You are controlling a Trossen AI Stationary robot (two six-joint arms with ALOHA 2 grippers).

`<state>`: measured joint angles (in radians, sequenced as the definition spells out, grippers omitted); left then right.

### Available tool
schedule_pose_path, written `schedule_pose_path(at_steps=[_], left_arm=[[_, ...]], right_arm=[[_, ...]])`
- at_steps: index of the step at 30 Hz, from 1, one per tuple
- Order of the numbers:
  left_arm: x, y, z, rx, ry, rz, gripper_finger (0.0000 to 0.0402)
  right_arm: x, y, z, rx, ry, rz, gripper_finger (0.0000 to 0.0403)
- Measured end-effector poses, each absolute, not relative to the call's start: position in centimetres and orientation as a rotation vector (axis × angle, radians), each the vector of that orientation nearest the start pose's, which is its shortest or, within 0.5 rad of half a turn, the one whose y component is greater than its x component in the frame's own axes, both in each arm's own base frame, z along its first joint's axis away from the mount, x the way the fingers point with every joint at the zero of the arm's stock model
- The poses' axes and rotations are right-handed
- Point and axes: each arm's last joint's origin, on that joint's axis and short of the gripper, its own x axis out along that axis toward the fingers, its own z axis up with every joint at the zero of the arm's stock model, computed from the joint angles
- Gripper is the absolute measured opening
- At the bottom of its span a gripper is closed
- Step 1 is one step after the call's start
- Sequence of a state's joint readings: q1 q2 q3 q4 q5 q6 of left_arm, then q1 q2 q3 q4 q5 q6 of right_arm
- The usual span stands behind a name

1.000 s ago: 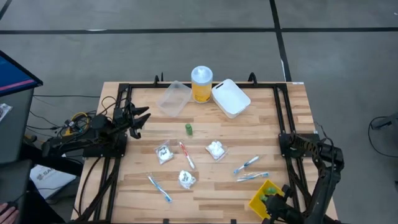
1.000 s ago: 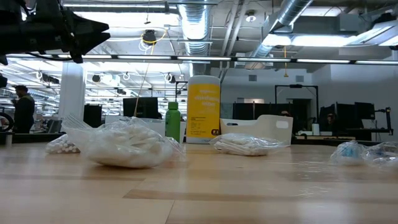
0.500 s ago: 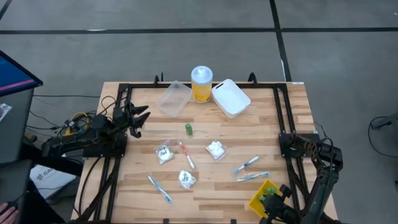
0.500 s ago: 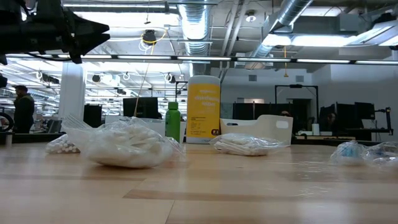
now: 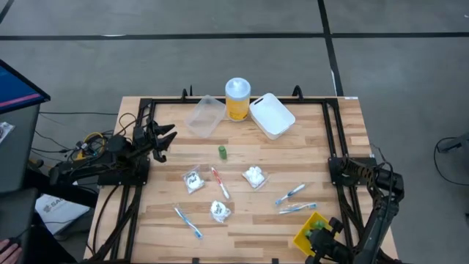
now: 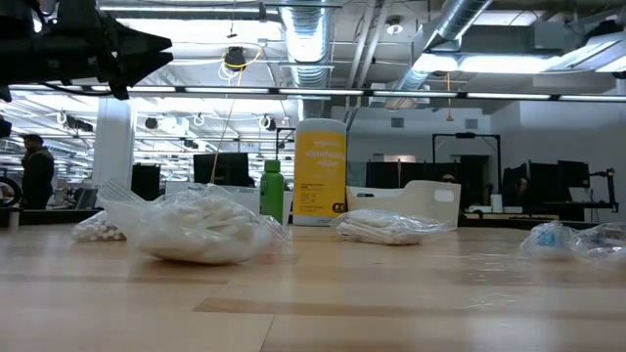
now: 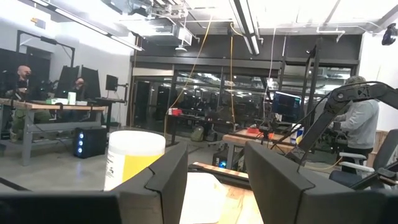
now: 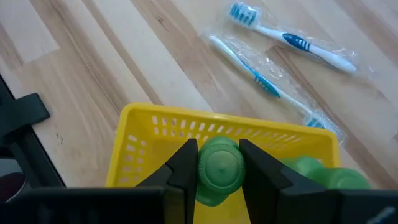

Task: Pick & Place Travel size toiletries
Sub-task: Put the bottom shampoo into the yellow bin

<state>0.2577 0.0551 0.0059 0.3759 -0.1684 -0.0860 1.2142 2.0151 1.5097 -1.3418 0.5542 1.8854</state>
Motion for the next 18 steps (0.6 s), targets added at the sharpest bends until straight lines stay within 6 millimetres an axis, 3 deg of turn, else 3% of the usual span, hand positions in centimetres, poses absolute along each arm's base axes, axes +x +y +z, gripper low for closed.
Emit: schedule_pose_path(at_steps=[5,18], left_arm=[[9.08,2.89,19.71,-0.069,-0.349,0.408,0.0154],[9.05,2.89,19.80,-0.069,-0.359,0.407,0.0154]], right_arm=[[13.73,32.31,18.72,0.202,0.968,-0.632,0.0085],[13.86,32.28,18.83,0.203,0.978,-0.640,0.0206]])
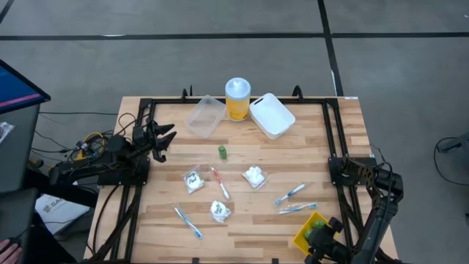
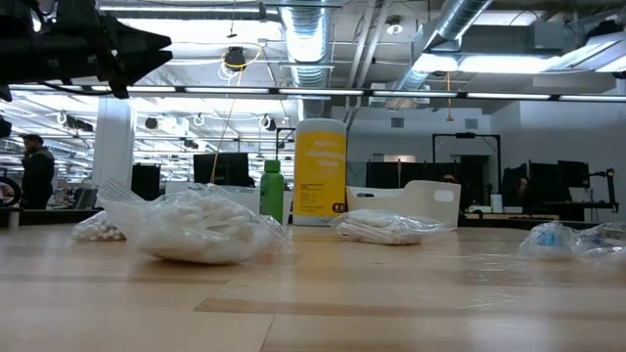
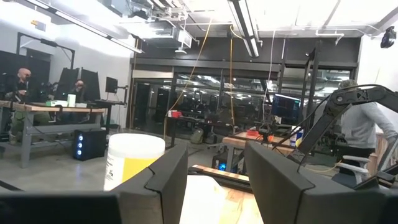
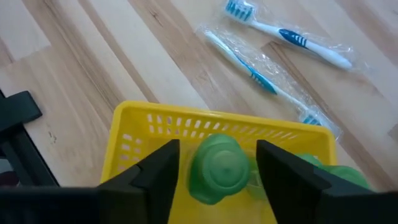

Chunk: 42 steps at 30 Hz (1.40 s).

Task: Pick & Place Travel size toiletries
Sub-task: Put the bottom shampoo into the yellow bin, then put the shampoo into the yellow bin

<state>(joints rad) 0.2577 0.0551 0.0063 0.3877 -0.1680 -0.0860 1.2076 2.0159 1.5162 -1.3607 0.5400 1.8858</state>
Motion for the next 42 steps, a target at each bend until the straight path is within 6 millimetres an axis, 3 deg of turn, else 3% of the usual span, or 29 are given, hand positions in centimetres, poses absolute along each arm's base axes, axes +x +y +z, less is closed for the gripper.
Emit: schedule_pose_path(at_steps=[6,12,15,21,28,35,42], left_arm=[[9.0,2.9,19.9,-0.068,-0.366,0.406,0.0154],[9.0,2.9,19.9,-0.068,-0.373,0.405,0.0154],[9.0,2.9,20.0,-0.068,-0.380,0.405,0.0154],[9.0,2.9,20.0,-0.066,-0.386,0.404,0.0154],[9.0,2.9,20.0,-0.065,-0.385,0.404,0.0154],[9.0,2.9,20.0,-0.065,-0.384,0.405,0.0154],[9.0,2.9,20.0,-0.064,-0.382,0.405,0.0154]], right_arm=[[14.1,32.3,20.6,0.172,0.962,-0.658,0.0241],[15.4,31.8,24.6,0.124,0.904,-0.593,0.0241],[16.7,29.6,27.7,0.151,0.855,-0.578,0.0234],[19.5,23.7,33.2,0.043,0.776,-0.514,0.0229],[23.8,17.2,37.0,-0.141,0.729,-0.458,0.0233],[28.7,11.4,36.6,-0.158,0.622,-0.318,0.0245],[33.3,5.8,32.0,-0.129,0.448,-0.144,0.0245]])
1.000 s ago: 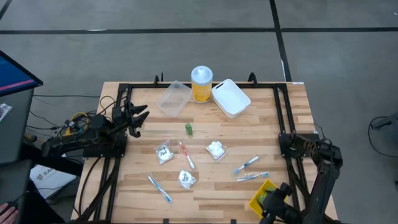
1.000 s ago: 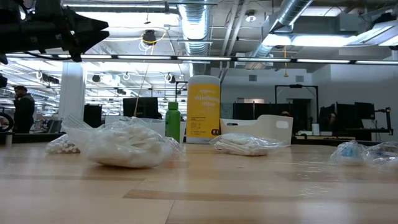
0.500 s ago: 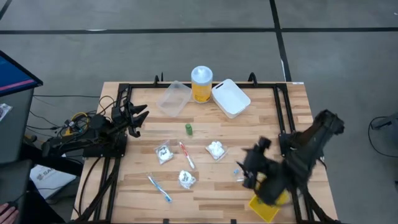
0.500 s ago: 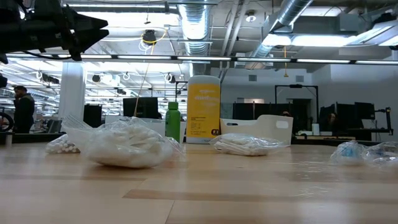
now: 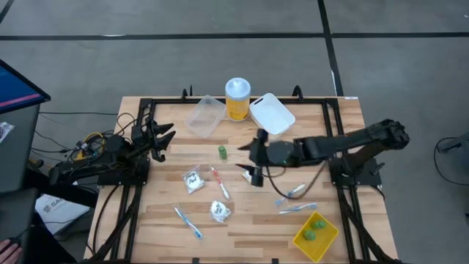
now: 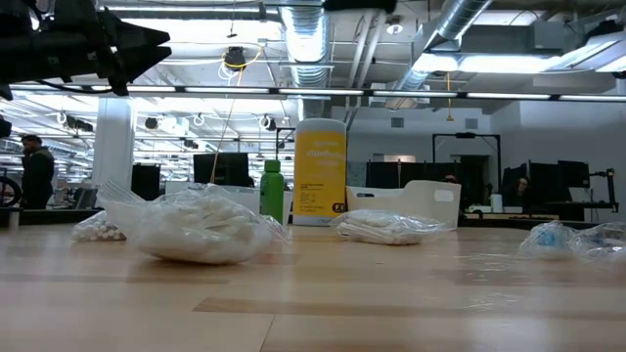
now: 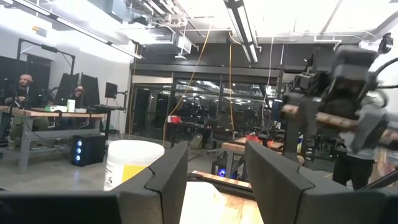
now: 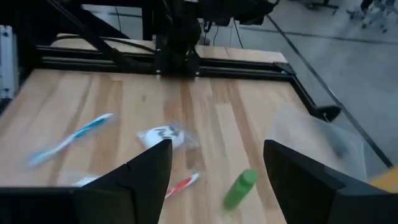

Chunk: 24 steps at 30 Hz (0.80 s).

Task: Pick & Place Travel size toiletries
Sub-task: Put the shampoo into the yellow bin

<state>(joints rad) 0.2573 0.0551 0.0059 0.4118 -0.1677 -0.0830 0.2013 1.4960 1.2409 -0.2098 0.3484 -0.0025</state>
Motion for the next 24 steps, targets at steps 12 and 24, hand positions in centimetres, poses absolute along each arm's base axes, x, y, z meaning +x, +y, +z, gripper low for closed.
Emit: schedule_pose_path(at_steps=[12,24], left_arm=[[9.0,2.9,20.0,-0.064,-0.382,0.405,0.0154],[9.0,2.9,20.0,-0.064,-0.382,0.405,0.0154]], right_arm=[[39.4,-0.7,22.9,-0.129,0.495,-0.086,0.0245],[39.6,-4.3,22.7,-0.135,0.466,-0.077,0.0245]])
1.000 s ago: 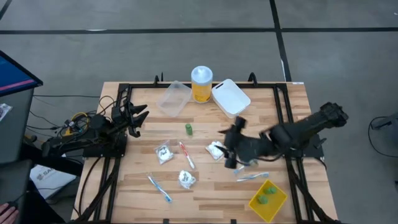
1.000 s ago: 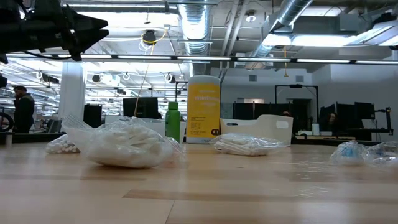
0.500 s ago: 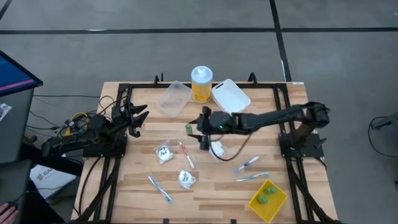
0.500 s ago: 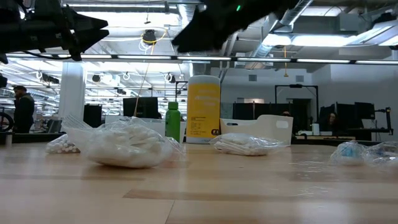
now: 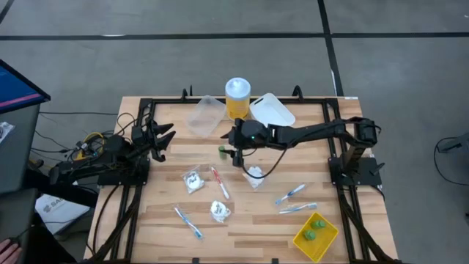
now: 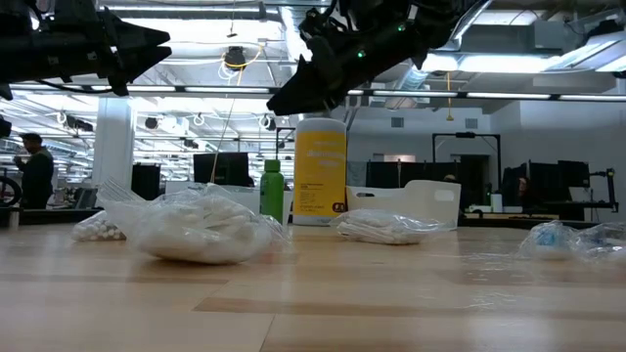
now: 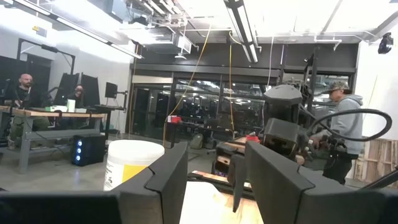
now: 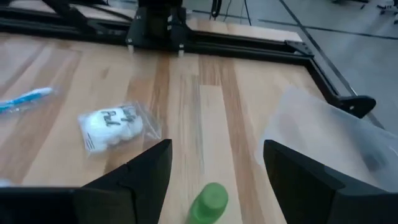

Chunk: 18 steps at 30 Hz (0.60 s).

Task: Pick & Place Travel size toiletries
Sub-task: Put the shampoo into the yellow bin

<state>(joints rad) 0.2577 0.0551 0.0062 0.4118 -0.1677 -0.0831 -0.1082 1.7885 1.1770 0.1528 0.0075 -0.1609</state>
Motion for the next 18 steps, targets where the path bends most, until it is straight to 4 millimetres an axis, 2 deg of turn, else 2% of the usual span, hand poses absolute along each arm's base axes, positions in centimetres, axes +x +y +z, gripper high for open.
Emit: schedule_pose_path(at_steps=[2,6,9,13,18], left_arm=[[9.0,2.9,20.0,-0.064,-0.382,0.405,0.0154],[9.0,2.9,20.0,-0.065,-0.382,0.405,0.0154],[9.0,2.9,20.0,-0.065,-0.381,0.406,0.0154],[9.1,2.9,19.9,-0.065,-0.372,0.406,0.0154],[9.3,2.9,19.8,-0.066,-0.351,0.407,0.0154]], right_arm=[[39.8,-4.6,22.3,-0.132,0.457,-0.075,0.0245],[40.6,-4.7,19.8,-0.128,0.495,-0.073,0.0245],[41.1,-4.9,19.0,-0.116,0.491,-0.075,0.0245],[41.2,-5.5,18.2,-0.095,0.505,-0.091,0.0245],[41.1,-6.2,18.2,-0.070,0.507,-0.077,0.0245]])
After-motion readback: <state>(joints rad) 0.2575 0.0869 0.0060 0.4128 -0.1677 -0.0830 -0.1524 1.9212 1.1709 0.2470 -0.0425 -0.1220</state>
